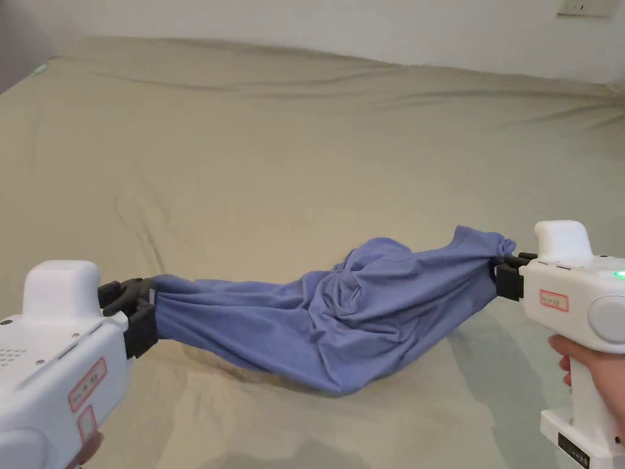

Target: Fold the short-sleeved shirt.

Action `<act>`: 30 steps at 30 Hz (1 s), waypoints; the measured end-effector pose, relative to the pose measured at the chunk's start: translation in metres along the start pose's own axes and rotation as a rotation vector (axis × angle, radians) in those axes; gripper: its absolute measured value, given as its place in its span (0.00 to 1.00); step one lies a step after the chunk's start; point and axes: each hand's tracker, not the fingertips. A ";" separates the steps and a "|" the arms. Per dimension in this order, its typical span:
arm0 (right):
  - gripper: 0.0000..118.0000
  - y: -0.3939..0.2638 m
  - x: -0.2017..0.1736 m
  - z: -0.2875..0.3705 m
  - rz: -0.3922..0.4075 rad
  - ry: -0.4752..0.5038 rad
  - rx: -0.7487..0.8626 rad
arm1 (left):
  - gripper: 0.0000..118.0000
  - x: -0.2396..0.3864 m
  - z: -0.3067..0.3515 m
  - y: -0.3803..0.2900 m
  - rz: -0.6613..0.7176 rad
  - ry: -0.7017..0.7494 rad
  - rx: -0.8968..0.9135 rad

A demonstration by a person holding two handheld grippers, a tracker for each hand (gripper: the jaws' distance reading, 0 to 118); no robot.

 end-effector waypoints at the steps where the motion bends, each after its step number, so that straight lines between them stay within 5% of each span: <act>1: 0.09 0.006 0.003 0.021 -0.020 -0.005 0.041 | 0.05 -0.005 0.006 0.013 0.014 0.007 0.032; 6: 0.09 0.031 0.013 0.108 -0.098 -0.073 0.204 | 0.05 -0.020 0.036 0.065 0.023 0.038 0.172; 9: 0.09 0.040 0.012 0.150 -0.042 -0.203 0.300 | 0.05 -0.025 0.052 0.091 0.026 0.076 0.254; 15: 0.09 0.061 0.021 0.216 -0.160 -0.184 0.446 | 0.05 -0.028 0.080 0.137 0.027 0.061 0.349; 30: 0.09 0.134 0.019 0.289 -0.135 -0.292 0.670 | 0.05 -0.005 0.110 0.242 -0.008 0.005 0.529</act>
